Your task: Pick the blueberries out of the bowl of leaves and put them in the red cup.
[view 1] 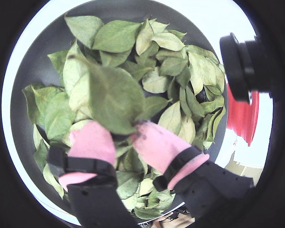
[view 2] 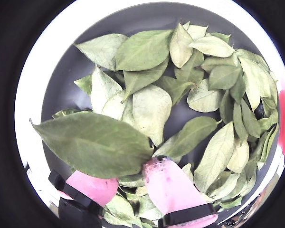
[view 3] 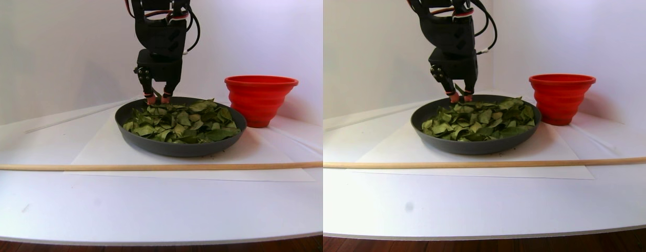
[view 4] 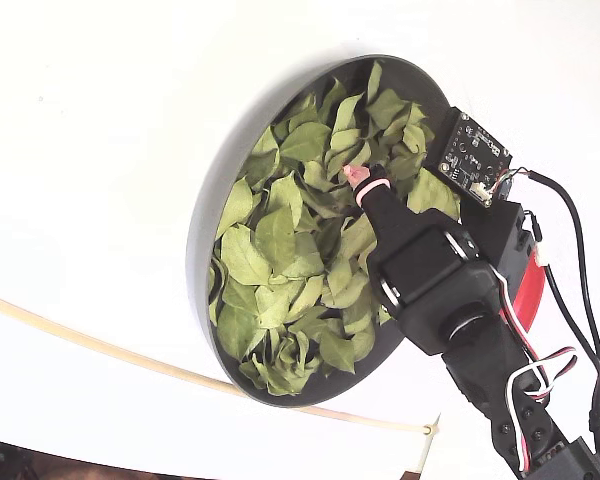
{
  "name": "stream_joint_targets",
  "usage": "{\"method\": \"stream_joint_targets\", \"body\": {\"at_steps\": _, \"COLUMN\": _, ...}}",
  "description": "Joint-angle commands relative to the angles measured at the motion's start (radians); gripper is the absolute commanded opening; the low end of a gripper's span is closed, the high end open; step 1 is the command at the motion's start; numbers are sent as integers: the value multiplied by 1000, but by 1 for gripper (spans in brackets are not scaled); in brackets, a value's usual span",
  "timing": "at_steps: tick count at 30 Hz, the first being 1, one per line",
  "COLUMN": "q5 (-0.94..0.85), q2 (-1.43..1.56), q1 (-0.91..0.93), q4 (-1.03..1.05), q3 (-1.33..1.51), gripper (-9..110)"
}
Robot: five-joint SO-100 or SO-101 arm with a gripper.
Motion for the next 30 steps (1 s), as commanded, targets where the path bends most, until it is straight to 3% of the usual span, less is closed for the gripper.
{"method": "stream_joint_targets", "body": {"at_steps": 1, "q5": -9, "q2": 138, "q1": 18, "q4": 9, "q3": -2, "gripper": 9}}
{"method": "stream_joint_targets", "body": {"at_steps": 30, "q5": -17, "q2": 336, "q1": 117, "q4": 150, "q3": 75, "gripper": 9}}
